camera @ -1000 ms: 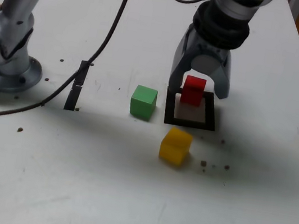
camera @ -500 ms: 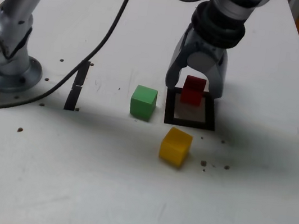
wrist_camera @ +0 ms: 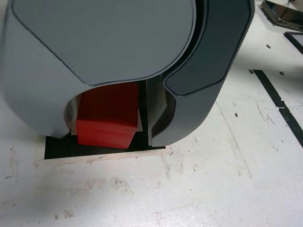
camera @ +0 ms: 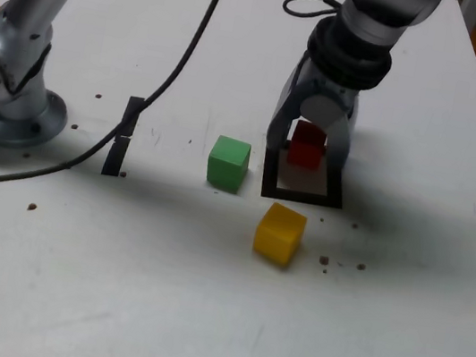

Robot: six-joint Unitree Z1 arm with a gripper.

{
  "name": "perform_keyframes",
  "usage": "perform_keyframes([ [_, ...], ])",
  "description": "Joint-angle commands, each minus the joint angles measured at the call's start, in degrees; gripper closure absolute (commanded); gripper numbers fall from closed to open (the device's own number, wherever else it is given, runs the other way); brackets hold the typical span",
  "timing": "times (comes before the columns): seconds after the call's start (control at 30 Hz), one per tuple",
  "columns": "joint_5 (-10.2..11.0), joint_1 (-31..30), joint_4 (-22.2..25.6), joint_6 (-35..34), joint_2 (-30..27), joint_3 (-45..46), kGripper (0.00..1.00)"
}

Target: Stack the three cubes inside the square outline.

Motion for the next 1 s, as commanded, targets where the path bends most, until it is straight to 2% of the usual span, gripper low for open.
perform_keyframes([
  [0.0,-0.1,0.2,-0.3,0.1,0.2,0.1,0.64],
  [0.07,-0.3,0.2,-0.9,0.1,0.2,0.0,0.75],
  [0.17,-0.8,0.2,-1.4,0.0,0.0,0.0,0.79],
  [0.5,-2.8,0.0,-1.3,-2.4,-1.3,-0.3,0.81],
  [0.97,-3.4,-2.7,-1.1,-7.8,-3.1,-0.3,0.81],
])
